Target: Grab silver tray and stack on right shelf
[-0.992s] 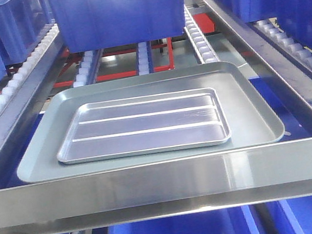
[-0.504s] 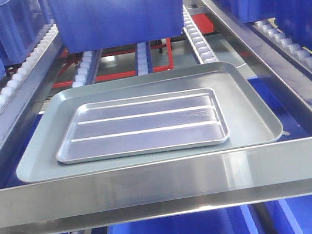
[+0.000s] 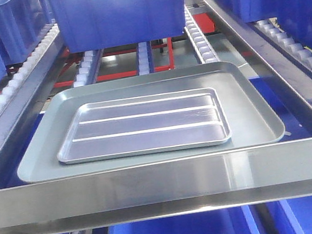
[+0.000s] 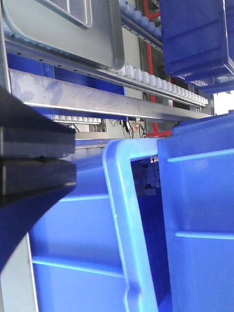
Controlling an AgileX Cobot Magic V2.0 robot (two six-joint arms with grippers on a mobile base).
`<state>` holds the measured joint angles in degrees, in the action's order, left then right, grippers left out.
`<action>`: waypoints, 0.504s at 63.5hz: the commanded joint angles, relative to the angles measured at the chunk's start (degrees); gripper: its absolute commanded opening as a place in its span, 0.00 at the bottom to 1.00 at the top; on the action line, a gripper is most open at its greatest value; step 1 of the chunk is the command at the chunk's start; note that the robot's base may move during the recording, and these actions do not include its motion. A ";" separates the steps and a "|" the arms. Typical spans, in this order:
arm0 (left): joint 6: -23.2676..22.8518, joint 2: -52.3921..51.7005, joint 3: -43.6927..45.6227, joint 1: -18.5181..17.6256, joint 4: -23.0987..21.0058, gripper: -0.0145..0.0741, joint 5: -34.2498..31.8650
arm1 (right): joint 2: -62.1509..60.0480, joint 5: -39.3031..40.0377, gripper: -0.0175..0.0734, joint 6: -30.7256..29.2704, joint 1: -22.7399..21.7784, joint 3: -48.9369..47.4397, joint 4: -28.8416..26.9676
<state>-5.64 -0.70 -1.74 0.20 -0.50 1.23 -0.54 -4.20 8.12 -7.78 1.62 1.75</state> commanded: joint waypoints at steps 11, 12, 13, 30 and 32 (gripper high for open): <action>-0.08 -0.76 -1.02 0.02 -0.52 0.06 -4.87 | -1.26 5.07 0.25 -0.43 -0.29 -1.06 -0.10; -0.08 -0.76 -1.02 0.02 -0.52 0.06 -4.87 | -1.26 5.07 0.25 -0.43 -0.29 -1.06 -0.10; -0.08 -0.76 -1.02 0.02 -0.52 0.06 -4.87 | -1.26 5.07 0.25 -0.43 -0.29 -1.06 -0.10; -0.08 -0.76 -1.02 0.02 -0.52 0.06 -4.87 | -1.26 5.07 0.25 -0.43 -0.29 -1.06 -0.10; -0.08 -0.76 -1.02 0.02 -0.52 0.06 -4.87 | -1.26 5.07 0.25 -0.43 -0.29 -1.06 -0.10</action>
<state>-5.64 -0.70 -1.74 0.20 -0.50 1.23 -0.54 -4.20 8.12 -7.78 1.62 1.75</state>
